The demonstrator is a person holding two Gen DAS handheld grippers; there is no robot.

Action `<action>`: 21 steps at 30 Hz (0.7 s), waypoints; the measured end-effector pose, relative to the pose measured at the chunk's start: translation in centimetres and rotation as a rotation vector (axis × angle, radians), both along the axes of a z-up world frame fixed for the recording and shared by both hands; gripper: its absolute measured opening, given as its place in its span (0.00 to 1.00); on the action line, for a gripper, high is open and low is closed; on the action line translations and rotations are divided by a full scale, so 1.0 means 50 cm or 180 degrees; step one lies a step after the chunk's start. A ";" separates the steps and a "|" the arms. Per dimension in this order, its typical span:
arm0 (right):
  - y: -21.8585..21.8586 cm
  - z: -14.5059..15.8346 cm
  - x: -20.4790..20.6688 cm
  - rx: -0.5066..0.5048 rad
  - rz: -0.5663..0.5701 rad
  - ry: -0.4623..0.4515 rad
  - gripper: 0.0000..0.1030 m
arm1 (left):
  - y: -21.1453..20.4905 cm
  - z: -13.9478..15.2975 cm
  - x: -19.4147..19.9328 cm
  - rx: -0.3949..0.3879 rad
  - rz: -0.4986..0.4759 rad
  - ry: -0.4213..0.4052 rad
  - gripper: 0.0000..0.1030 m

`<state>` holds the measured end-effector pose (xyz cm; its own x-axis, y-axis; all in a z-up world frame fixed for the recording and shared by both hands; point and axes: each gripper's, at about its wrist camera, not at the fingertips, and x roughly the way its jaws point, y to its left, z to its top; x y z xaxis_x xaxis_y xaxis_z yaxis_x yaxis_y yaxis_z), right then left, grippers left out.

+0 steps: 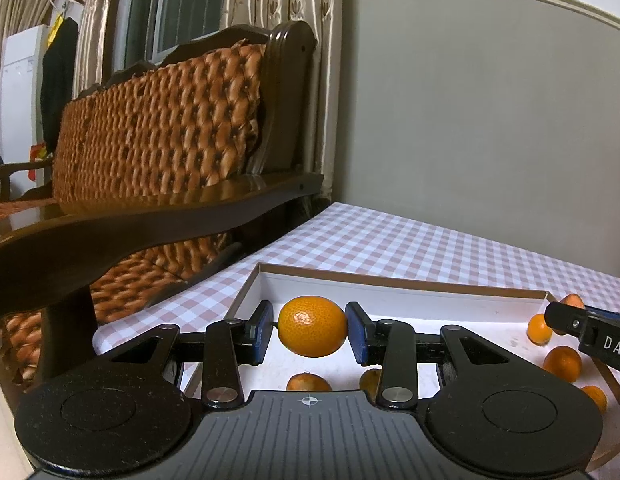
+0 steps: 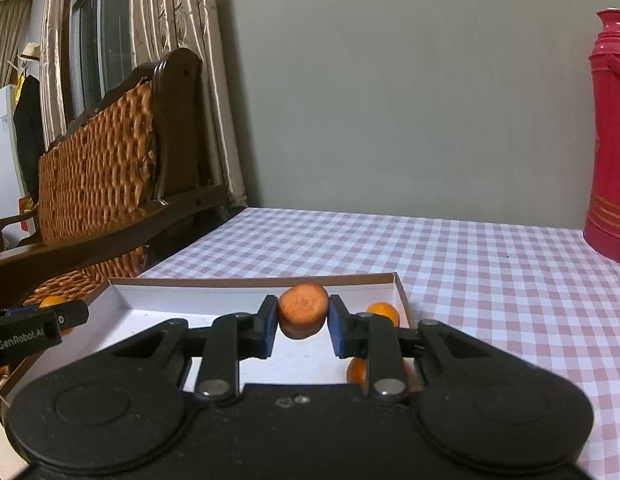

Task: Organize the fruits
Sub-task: 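Carry the kumquat with the left gripper while the right gripper carries the cylinder to the box, then open the left gripper over the box while the right gripper releases the cylinder into it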

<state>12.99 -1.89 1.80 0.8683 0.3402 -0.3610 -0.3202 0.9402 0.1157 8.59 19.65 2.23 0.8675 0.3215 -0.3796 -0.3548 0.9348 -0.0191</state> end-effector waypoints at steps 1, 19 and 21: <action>0.000 -0.001 0.001 -0.0002 -0.0001 0.0005 0.18 | 0.001 -0.001 0.002 -0.0004 -0.0002 0.0005 0.39; -0.013 0.005 0.023 0.0163 -0.0237 -0.0226 0.92 | 0.004 0.003 0.063 0.0075 0.0098 0.0039 1.00; -0.014 0.018 0.012 0.0140 -0.0239 -0.0363 0.93 | -0.001 0.013 0.058 0.0150 0.0123 -0.0049 1.00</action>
<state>13.58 -2.61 2.70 0.9264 0.2861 -0.2448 -0.2626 0.9569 0.1243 11.48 19.59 2.87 0.8597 0.3720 -0.3500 -0.3906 0.9204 0.0188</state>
